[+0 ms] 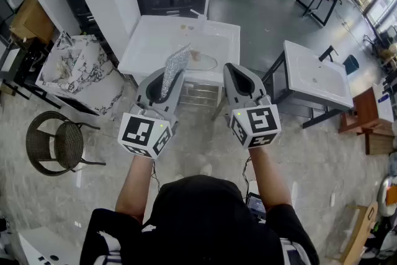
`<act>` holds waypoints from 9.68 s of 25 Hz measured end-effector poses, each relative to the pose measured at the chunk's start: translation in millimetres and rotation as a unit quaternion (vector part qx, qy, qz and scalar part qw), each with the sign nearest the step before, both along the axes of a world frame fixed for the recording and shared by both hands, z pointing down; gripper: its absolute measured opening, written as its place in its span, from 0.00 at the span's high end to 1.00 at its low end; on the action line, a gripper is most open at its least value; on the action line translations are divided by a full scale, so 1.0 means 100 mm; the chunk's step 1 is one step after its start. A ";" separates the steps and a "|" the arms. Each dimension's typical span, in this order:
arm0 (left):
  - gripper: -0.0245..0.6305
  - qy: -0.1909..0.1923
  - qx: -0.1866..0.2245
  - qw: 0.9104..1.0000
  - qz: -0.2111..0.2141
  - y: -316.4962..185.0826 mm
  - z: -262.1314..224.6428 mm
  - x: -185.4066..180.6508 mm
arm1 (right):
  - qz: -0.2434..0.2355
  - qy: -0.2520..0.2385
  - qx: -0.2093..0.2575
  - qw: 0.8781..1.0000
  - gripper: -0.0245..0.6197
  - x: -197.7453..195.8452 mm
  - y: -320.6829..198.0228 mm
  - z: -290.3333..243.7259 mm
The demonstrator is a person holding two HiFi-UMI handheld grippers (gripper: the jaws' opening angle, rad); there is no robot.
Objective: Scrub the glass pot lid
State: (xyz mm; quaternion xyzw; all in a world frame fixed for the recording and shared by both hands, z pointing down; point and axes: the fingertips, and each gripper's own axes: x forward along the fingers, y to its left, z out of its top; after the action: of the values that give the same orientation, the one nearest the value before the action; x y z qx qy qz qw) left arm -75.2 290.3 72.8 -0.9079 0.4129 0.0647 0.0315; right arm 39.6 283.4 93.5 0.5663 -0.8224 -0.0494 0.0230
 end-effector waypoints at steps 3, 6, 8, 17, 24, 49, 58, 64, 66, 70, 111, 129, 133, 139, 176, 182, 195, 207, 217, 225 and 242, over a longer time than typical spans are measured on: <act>0.85 0.002 0.012 1.000 0.004 -0.02 0.06 0.06 | -0.004 -0.005 -0.004 1.000 0.96 0.05 -0.01 0.03; 0.85 0.001 0.011 1.000 0.003 -0.05 0.07 0.13 | -0.007 -0.006 -0.006 1.000 0.96 0.11 -0.02 0.05; 0.85 0.006 0.007 1.000 0.002 -0.07 0.08 0.18 | -0.011 -0.007 -0.007 1.000 0.96 0.16 -0.03 0.06; 0.85 0.003 0.006 1.000 -0.005 -0.08 0.06 0.51 | -0.031 -0.016 -0.009 0.999 0.96 0.44 -0.05 0.11; 0.85 -0.003 0.006 1.000 -0.016 -0.04 0.09 0.62 | -0.052 -0.018 -0.015 0.998 0.96 0.50 -0.06 0.18; 0.85 0.006 -0.016 1.000 -0.019 -1.10 0.31 0.26 | -0.061 -0.004 -0.028 0.998 0.96 0.09 -1.12 0.36; 0.85 0.047 -0.049 0.997 -0.024 -1.86 0.39 -0.13 | -0.039 0.001 -0.031 0.999 0.96 -0.15 -1.78 0.38; 0.85 0.048 -0.056 0.997 -0.012 -2.20 0.39 -0.30 | -0.026 0.001 -0.029 0.999 0.96 -0.30 -2.10 0.33; 0.85 0.049 -0.056 0.997 -0.005 -2.30 0.39 -0.35 | -0.020 0.003 -0.029 0.999 0.96 -0.35 -2.19 0.32; 0.85 0.049 -0.056 0.997 0.010 -2.48 0.41 -0.44 | -0.005 0.007 -0.029 1.000 0.96 -0.43 -2.34 0.34; 0.85 0.056 -0.131 0.987 0.075 -3.95 1.36 0.07 | 0.022 0.031 -0.158 0.987 0.96 0.08 -3.77 1.49; 0.85 0.012 -0.235 0.970 0.058 -4.32 2.50 0.27 | -0.031 0.044 -0.284 0.957 0.96 0.22 -4.14 2.79; 0.85 -0.001 -0.260 0.964 0.062 -4.31 2.76 0.30 | -0.039 0.045 -0.311 0.949 0.96 0.23 -4.09 3.03; 0.85 -0.005 -0.283 0.956 0.070 -4.27 2.97 0.35 | -0.065 0.055 -0.363 0.928 0.93 0.19 -3.96 3.45; 0.85 -0.054 -0.356 0.932 0.034 -4.22 3.93 0.34 | -0.158 0.055 -0.569 0.805 0.40 0.24 -3.71 5.12; 0.85 -0.059 -0.361 0.930 0.029 -4.23 3.99 0.32 | -0.161 0.034 -0.583 0.795 0.40 0.26 -3.72 5.19; 0.85 -0.064 -0.372 0.925 0.027 -4.22 4.11 0.34 | -0.166 -0.007 -0.603 0.780 0.40 0.26 -3.70 5.25; 0.85 -0.141 -0.372 0.915 0.072 -4.25 4.23 0.32 | -0.169 -0.006 -0.609 0.775 0.40 0.26 -3.70 5.25; 0.85 -0.398 -0.262 0.863 0.168 -4.17 4.52 0.35 | -0.170 -0.005 -0.607 0.777 0.40 0.25 -3.71 5.25; 0.85 -0.498 -0.213 0.814 0.212 -4.09 4.76 0.33 | -0.172 -0.004 -0.609 0.774 0.40 0.26 -3.70 5.25; 0.85 -0.581 -0.180 0.751 0.256 -3.94 5.12 0.27 | -0.173 -0.008 -0.603 0.779 0.40 0.24 -3.71 5.25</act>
State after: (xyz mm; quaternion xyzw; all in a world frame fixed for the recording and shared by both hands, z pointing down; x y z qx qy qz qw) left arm -48.0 -103.9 584.5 -0.8311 0.0714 -0.5452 0.0837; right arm 63.8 -87.9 618.9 0.2855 -0.7683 0.4577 0.3446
